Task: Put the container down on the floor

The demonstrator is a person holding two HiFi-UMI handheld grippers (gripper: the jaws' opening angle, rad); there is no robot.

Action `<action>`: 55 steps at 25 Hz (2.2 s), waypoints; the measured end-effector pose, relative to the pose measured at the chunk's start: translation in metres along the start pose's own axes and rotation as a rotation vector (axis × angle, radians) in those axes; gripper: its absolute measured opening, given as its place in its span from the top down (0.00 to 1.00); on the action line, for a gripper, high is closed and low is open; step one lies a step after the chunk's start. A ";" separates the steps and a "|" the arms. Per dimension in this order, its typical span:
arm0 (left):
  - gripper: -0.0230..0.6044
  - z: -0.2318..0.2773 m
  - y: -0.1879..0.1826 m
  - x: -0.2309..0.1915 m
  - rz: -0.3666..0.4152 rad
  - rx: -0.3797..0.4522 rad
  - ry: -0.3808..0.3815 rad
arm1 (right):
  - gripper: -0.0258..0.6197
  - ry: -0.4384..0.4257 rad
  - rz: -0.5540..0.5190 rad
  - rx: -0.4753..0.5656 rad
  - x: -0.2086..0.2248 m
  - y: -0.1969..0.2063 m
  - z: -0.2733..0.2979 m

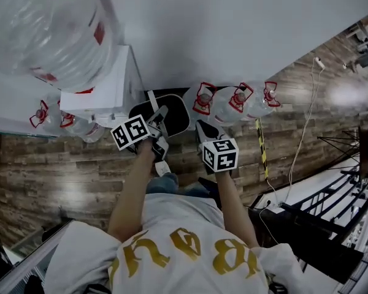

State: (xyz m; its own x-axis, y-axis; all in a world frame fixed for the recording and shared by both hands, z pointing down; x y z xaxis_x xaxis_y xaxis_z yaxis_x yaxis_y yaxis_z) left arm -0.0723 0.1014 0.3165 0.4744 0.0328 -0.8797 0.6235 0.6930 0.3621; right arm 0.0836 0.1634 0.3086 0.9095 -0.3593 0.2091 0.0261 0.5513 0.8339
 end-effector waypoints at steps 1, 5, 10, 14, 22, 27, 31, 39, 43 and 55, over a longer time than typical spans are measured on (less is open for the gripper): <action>0.81 0.007 -0.007 -0.003 0.001 -0.001 -0.001 | 0.92 0.009 -0.003 0.000 0.002 -0.003 0.008; 0.81 0.026 -0.019 -0.010 -0.001 -0.001 -0.006 | 0.92 0.035 -0.007 0.010 0.011 -0.014 0.020; 0.81 0.043 -0.028 -0.017 -0.019 0.005 -0.015 | 0.92 0.042 -0.004 0.019 0.025 -0.024 0.036; 0.81 0.058 -0.028 -0.022 -0.026 -0.010 -0.027 | 0.92 0.045 -0.006 -0.004 0.035 -0.023 0.049; 0.82 0.083 -0.031 -0.044 -0.027 -0.040 -0.084 | 0.92 -0.017 0.012 -0.066 0.043 -0.009 0.096; 0.83 0.095 -0.031 -0.067 -0.052 -0.051 -0.108 | 0.92 -0.041 0.014 -0.108 0.048 -0.001 0.124; 0.83 0.108 -0.028 -0.083 -0.066 -0.074 -0.128 | 0.92 -0.051 0.011 -0.154 0.055 0.013 0.141; 0.83 0.136 -0.021 -0.119 -0.085 -0.113 -0.171 | 0.92 -0.048 -0.001 -0.222 0.077 0.040 0.174; 0.84 0.147 -0.018 -0.138 -0.095 -0.125 -0.197 | 0.92 -0.061 0.001 -0.254 0.085 0.052 0.188; 0.84 0.164 0.004 -0.194 -0.127 -0.134 -0.255 | 0.91 -0.182 -0.010 -0.243 0.090 0.078 0.220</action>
State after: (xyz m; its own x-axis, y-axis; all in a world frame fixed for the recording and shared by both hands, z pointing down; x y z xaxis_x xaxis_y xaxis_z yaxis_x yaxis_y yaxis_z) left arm -0.0603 -0.0202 0.5390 0.5492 -0.2302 -0.8033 0.6083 0.7692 0.1955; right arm 0.0764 0.0081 0.5047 0.8200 -0.4828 0.3075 0.1533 0.7028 0.6947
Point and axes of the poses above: the fingertips, and each gripper's own axes: z forward along the fingers, x to its right, y out of its underside, the point moved 3 cm from there along -z, backward along the fingers, and after that the axes turned 5 degrees about x, right-handed, at the moved point
